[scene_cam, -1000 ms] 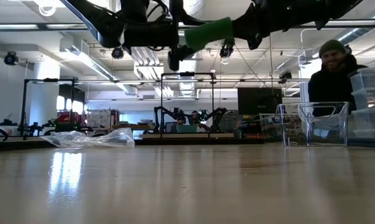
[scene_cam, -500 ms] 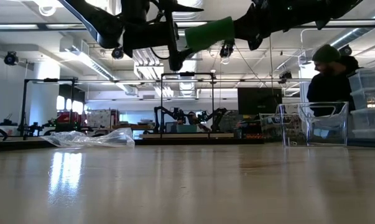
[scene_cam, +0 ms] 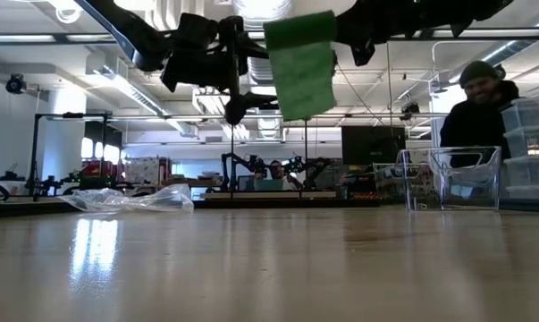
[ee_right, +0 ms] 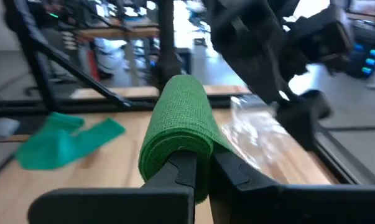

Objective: Roll bandage
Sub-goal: Roll the green bandage

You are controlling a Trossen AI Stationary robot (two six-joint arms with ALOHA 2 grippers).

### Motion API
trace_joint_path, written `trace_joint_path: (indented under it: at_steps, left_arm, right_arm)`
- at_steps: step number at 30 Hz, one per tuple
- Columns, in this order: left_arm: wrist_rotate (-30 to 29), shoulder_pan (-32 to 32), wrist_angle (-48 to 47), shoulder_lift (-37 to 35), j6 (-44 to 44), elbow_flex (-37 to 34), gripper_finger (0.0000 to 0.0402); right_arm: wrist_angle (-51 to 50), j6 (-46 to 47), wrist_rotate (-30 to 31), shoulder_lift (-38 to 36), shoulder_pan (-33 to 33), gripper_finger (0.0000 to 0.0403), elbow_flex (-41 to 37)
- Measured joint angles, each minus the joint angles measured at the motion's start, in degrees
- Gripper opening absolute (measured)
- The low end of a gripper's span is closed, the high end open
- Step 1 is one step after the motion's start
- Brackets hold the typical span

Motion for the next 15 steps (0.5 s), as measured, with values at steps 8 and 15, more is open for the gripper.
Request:
trace_joint_path:
  at_steps: [8,15]
  left_arm:
    - [-2.4,-4.6,19.1,-5.9,11.9,-12.0,0.0348]
    - [-11.7,-10.2,44.2,-7.5,14.4,-26.7,0.0341]
  right_arm:
    - [-4.5,-0.1,-0.9,-3.7,0.2,0.0009,2.5]
    - [-4.1,-1.5,-1.0,-7.7,0.4,0.0009,2.6]
